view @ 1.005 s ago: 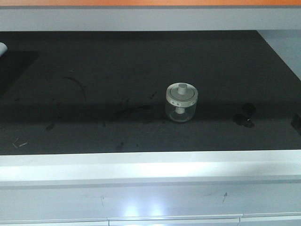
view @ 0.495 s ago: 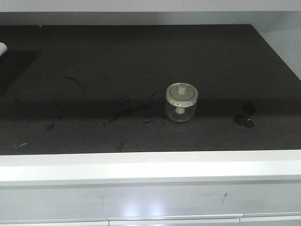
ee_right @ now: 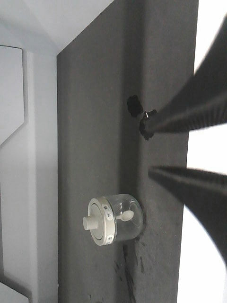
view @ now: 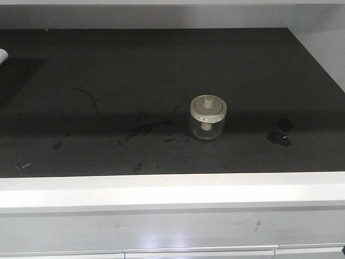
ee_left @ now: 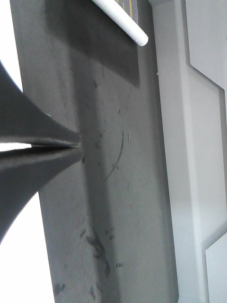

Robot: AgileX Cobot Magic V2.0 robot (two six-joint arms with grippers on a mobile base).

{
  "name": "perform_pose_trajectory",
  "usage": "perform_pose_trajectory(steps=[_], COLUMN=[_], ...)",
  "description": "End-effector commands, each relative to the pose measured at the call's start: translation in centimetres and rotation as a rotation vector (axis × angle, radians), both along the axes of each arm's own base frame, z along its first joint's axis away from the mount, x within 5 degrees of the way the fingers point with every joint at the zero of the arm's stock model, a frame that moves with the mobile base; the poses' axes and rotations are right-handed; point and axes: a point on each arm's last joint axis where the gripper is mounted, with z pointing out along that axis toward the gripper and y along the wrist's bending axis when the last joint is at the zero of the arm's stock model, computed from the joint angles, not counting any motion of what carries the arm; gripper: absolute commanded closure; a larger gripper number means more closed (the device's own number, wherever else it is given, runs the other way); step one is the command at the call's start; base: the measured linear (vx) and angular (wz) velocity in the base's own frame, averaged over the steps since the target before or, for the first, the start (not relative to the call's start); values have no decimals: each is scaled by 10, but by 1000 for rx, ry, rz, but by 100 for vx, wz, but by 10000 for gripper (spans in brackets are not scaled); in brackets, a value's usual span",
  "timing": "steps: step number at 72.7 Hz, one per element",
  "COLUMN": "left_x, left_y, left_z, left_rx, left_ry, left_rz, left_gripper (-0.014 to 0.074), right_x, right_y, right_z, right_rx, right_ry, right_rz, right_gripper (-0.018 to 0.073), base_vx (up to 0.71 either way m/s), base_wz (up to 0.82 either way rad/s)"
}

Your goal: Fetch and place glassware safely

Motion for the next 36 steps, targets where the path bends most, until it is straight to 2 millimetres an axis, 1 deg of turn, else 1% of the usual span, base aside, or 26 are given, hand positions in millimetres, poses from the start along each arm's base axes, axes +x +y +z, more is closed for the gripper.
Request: perform_pose_trajectory(steps=[1, 6, 13, 26, 32, 36], left_x=[0, 0, 0, 0, 0, 0], left_y=[0, 0, 0, 0, 0, 0], left_z=[14, 14, 14, 14, 14, 14], left_rx=[-16, -16, -16, -16, -16, -16], left_ry=[-85, -85, -85, -85, -85, -85], left_rz=[-5, -5, -5, -5, -5, -5], left_gripper=[603, 603, 603, 603, 603, 603], right_x=[0, 0, 0, 0, 2, 7], right_y=[0, 0, 0, 1, 4, 8], right_z=[16, 17, 17, 18, 21, 24], right_rx=[14, 37, 43, 38, 20, 6], right_ry=[-98, -102, -101, -116, -121, -102], right_rz=[-5, -5, -4, 8, 56, 93], right_gripper=[192, 116, 64, 61, 61, 61], base_vx=[0, 0, 0, 0, 0, 0], base_wz=[0, 0, 0, 0, 0, 0])
